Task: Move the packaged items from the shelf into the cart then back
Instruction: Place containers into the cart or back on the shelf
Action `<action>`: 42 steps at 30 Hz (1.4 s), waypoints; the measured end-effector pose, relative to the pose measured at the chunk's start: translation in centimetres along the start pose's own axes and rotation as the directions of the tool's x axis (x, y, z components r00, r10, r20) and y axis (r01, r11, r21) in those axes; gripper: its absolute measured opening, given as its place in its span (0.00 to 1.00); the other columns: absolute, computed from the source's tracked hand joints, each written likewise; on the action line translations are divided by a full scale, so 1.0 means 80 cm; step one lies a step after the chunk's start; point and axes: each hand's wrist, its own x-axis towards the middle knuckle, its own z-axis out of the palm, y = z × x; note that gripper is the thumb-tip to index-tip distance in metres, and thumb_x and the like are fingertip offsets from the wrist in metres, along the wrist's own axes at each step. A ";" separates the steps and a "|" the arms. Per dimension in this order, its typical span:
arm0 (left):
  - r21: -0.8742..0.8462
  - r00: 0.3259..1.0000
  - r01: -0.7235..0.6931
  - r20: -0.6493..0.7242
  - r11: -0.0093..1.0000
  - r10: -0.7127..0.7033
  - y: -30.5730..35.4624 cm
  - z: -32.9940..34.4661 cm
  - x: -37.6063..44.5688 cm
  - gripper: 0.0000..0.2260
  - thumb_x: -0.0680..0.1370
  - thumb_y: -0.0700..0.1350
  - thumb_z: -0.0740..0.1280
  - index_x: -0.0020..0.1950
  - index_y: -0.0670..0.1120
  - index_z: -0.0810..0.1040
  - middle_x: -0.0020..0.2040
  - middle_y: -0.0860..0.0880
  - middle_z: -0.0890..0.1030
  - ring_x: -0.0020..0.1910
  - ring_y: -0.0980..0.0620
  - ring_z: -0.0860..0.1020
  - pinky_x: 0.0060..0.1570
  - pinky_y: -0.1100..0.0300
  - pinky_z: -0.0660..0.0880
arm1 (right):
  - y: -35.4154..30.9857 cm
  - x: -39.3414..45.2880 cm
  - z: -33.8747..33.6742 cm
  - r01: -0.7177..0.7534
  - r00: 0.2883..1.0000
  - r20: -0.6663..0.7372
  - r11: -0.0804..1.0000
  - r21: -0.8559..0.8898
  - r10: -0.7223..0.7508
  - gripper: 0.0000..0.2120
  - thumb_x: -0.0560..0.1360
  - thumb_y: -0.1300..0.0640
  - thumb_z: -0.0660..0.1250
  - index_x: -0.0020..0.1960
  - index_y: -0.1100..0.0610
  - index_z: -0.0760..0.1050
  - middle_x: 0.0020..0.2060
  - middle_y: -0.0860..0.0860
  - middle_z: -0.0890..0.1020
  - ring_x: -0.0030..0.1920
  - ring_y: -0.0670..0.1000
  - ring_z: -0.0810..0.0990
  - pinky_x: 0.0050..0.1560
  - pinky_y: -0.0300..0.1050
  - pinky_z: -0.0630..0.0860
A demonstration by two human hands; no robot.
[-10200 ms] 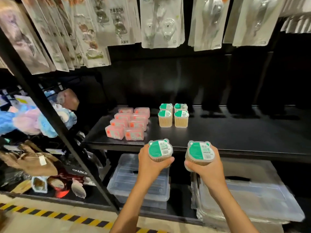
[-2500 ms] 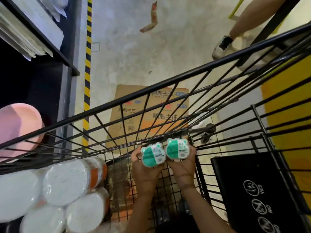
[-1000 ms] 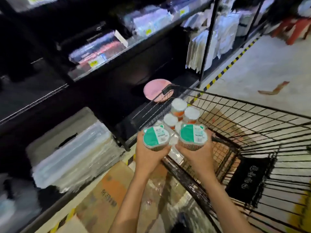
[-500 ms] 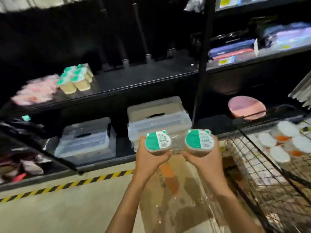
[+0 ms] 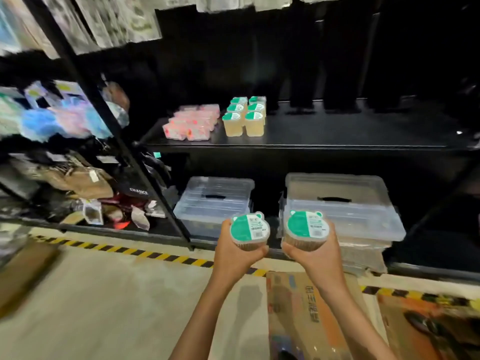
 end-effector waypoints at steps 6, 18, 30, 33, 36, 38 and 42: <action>-0.014 1.000 -0.019 -0.025 1.000 0.019 -0.021 -0.036 0.108 0.28 0.64 0.37 0.79 0.57 0.50 0.69 0.50 0.57 0.79 0.49 0.63 0.79 0.45 0.71 0.75 | 0.009 0.087 0.072 0.053 0.998 0.013 0.999 -0.001 -0.053 0.39 0.61 0.67 0.79 0.62 0.45 0.64 0.52 0.40 0.76 0.52 0.39 0.77 0.45 0.30 0.75; -0.065 0.998 -0.069 -0.009 0.996 0.068 -0.012 -0.054 0.340 0.30 0.59 0.43 0.80 0.56 0.50 0.70 0.51 0.52 0.81 0.50 0.58 0.80 0.49 0.64 0.77 | -0.003 0.288 0.169 0.114 0.993 0.006 0.993 0.034 -0.114 0.40 0.56 0.71 0.80 0.58 0.45 0.68 0.52 0.45 0.80 0.51 0.40 0.80 0.47 0.34 0.75; -0.115 0.995 -0.099 0.013 0.988 0.101 -0.041 -0.037 0.522 0.35 0.54 0.48 0.81 0.55 0.55 0.66 0.56 0.54 0.72 0.53 0.62 0.75 0.51 0.76 0.69 | 0.018 0.411 0.232 0.054 0.986 -0.159 0.997 0.048 -0.046 0.46 0.50 0.70 0.82 0.62 0.50 0.67 0.54 0.48 0.79 0.53 0.42 0.79 0.51 0.35 0.74; -0.032 0.984 -0.180 -0.015 0.983 0.179 -0.063 -0.027 0.546 0.34 0.51 0.57 0.75 0.54 0.59 0.67 0.57 0.58 0.66 0.58 0.60 0.69 0.56 0.78 0.63 | 0.021 0.428 0.244 0.028 0.981 -0.192 0.998 0.048 -0.018 0.47 0.47 0.67 0.81 0.64 0.56 0.67 0.53 0.49 0.80 0.50 0.36 0.80 0.52 0.36 0.75; -0.015 0.984 -0.178 -0.031 0.984 0.177 -0.086 -0.018 0.562 0.36 0.52 0.56 0.77 0.57 0.58 0.68 0.56 0.54 0.69 0.58 0.51 0.73 0.59 0.61 0.71 | 0.026 0.440 0.253 0.012 0.977 -0.214 0.999 0.045 -0.002 0.50 0.45 0.65 0.82 0.64 0.57 0.67 0.54 0.50 0.80 0.51 0.38 0.80 0.49 0.30 0.75; -0.032 0.989 -0.148 -0.029 0.988 0.147 -0.090 -0.016 0.572 0.36 0.51 0.55 0.78 0.57 0.58 0.68 0.56 0.53 0.71 0.57 0.49 0.74 0.59 0.55 0.73 | 0.028 0.446 0.259 0.004 0.973 -0.229 0.999 0.054 0.008 0.54 0.40 0.59 0.84 0.64 0.57 0.67 0.54 0.50 0.80 0.52 0.40 0.80 0.49 0.30 0.75; -0.077 0.999 -0.038 0.005 0.996 0.038 -0.092 -0.013 0.589 0.37 0.50 0.53 0.79 0.56 0.57 0.68 0.55 0.48 0.76 0.55 0.48 0.78 0.56 0.46 0.76 | 0.028 0.452 0.269 -0.016 0.963 -0.267 0.999 0.041 0.026 0.50 0.45 0.61 0.83 0.63 0.54 0.67 0.54 0.50 0.80 0.54 0.45 0.80 0.55 0.41 0.75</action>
